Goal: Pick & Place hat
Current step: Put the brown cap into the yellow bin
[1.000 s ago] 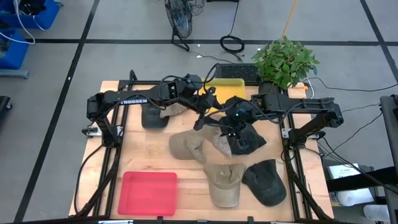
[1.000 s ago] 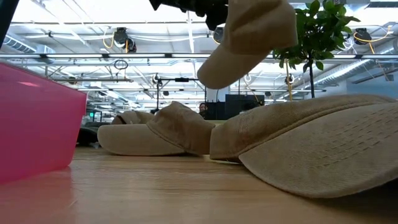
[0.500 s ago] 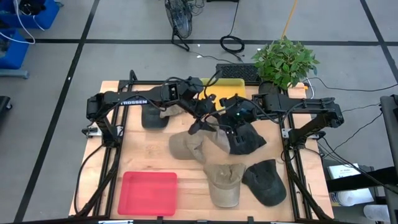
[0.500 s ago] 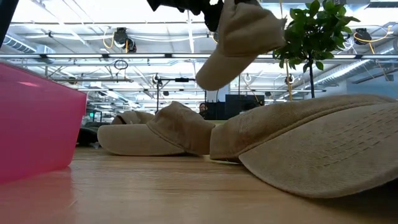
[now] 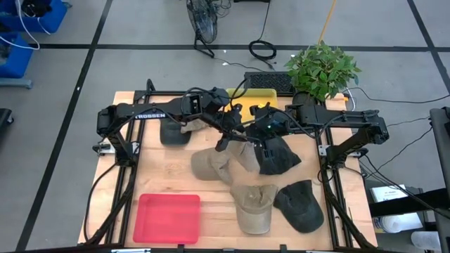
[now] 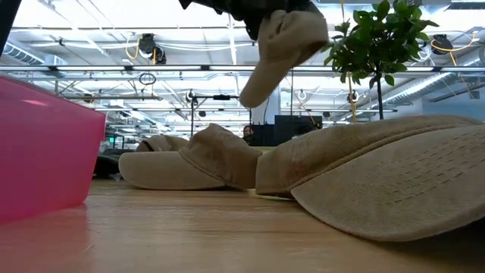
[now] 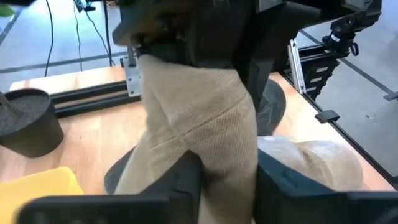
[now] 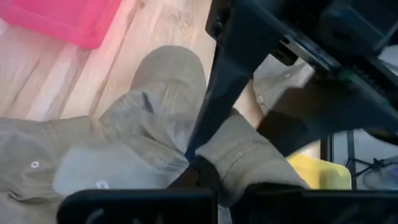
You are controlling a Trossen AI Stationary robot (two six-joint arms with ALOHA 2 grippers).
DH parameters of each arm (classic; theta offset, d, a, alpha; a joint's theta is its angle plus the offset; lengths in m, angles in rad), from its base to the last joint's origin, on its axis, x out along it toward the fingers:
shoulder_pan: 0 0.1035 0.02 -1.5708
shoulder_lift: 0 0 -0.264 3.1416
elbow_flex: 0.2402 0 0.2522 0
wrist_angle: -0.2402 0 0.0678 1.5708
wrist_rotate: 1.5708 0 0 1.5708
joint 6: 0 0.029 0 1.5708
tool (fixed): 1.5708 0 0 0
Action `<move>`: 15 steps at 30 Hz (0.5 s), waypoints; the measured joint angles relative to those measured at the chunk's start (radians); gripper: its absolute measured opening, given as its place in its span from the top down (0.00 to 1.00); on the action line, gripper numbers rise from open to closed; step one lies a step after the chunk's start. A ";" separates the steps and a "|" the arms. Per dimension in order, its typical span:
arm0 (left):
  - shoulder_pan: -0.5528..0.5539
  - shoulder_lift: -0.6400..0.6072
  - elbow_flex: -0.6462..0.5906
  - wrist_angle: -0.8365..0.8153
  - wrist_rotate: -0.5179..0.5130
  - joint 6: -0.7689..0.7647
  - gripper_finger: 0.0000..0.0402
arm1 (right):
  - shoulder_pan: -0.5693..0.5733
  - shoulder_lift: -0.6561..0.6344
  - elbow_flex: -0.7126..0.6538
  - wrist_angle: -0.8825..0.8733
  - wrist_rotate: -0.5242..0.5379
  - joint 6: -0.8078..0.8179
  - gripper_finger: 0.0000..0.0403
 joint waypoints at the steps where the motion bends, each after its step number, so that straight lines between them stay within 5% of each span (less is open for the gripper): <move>1: 0.000 0.000 0.000 -0.004 -0.004 0.000 0.81 | 0.000 0.000 0.000 -0.002 0.005 0.007 1.00; 11: 0.000 0.002 0.001 -0.016 -0.040 0.003 0.81 | 0.001 0.000 0.000 -0.026 0.042 0.055 0.97; 15: 0.002 0.004 0.000 -0.018 -0.084 0.002 0.77 | 0.003 0.000 0.000 -0.073 0.183 0.170 0.97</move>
